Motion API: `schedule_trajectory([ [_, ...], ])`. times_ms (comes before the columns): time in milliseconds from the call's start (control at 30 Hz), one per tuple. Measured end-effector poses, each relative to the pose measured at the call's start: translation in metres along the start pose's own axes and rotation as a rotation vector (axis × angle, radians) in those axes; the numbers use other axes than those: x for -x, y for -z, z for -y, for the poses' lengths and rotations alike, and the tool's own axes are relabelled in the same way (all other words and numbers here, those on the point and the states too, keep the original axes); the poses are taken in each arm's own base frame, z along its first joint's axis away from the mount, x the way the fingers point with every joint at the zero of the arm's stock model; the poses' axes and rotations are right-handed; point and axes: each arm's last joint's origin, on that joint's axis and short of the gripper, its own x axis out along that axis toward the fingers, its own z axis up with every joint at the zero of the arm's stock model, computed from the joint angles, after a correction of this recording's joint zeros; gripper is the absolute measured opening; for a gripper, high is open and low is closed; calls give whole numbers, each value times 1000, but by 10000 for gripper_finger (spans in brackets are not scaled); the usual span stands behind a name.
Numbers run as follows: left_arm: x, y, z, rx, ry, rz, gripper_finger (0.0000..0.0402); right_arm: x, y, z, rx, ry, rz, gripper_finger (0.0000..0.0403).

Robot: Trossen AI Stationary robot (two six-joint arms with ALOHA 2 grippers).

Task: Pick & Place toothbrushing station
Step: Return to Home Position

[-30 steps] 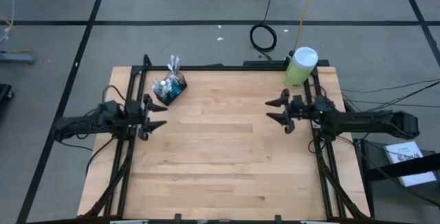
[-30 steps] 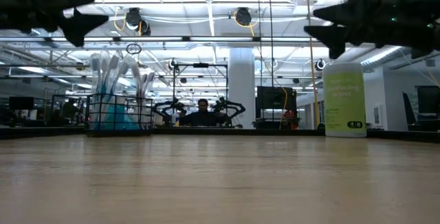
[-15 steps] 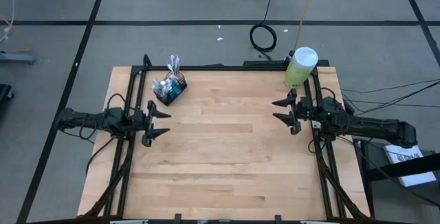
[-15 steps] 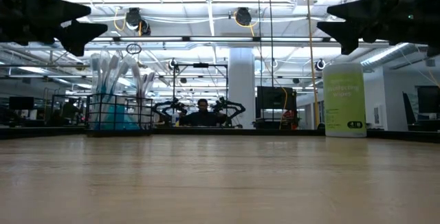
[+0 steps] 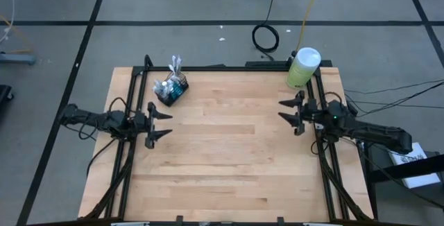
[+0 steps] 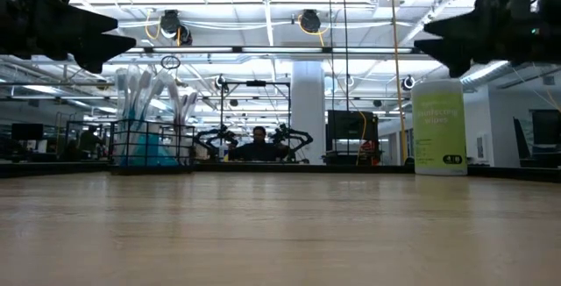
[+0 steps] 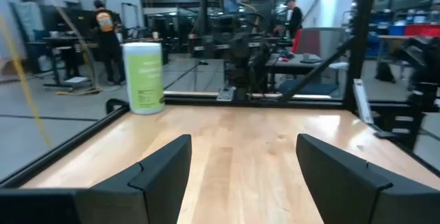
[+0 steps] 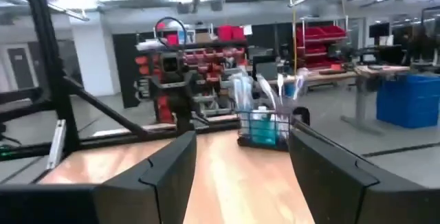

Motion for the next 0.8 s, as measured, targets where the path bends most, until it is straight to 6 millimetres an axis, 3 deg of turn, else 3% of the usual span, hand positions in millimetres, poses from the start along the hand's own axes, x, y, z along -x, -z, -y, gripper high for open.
schedule_trajectory([
  [333,1,0,1,-3,-46,0,269,5,9,-16,-65,-141,-88,224],
  [800,1,0,1,-19,-67,-5,269,9,16,-37,44,-77,-140,224],
])
